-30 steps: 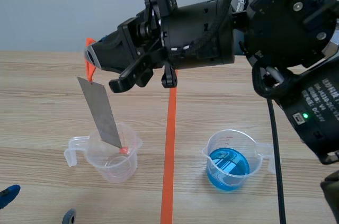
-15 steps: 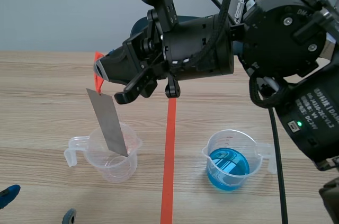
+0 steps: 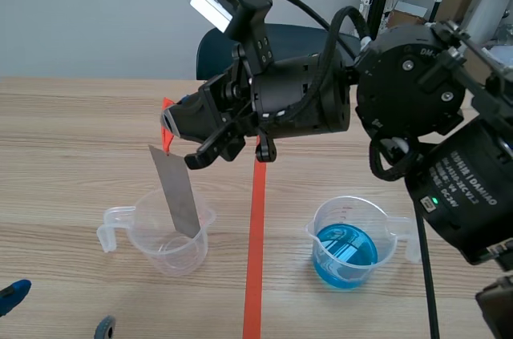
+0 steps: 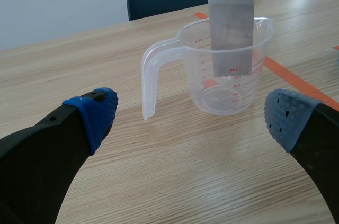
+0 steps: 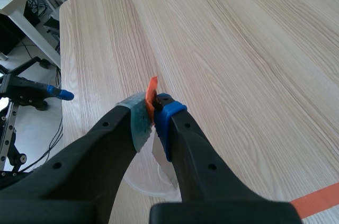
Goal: Do the redox reaction experiment. put the plate into the left beaker
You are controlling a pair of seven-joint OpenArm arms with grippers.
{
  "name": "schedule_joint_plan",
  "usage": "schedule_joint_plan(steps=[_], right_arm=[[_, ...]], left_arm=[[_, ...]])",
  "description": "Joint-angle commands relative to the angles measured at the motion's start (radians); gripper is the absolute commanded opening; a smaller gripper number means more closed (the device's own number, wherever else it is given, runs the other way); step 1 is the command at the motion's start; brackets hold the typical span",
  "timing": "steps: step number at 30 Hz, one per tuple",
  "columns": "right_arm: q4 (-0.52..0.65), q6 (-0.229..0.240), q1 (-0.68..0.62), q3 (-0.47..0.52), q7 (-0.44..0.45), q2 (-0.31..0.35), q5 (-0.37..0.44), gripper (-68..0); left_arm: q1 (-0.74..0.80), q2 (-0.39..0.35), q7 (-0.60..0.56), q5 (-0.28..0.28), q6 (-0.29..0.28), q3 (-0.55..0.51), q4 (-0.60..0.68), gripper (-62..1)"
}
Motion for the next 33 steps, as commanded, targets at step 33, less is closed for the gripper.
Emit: schedule_joint_plan(steps=[33], right_arm=[[-0.012,0.015,-0.020,-0.089,0.172,0.000,-0.146,-67.7]], left_arm=[[0.005,0.002,-0.010,-0.003,-0.003,0.001,0.011,-2.6]])
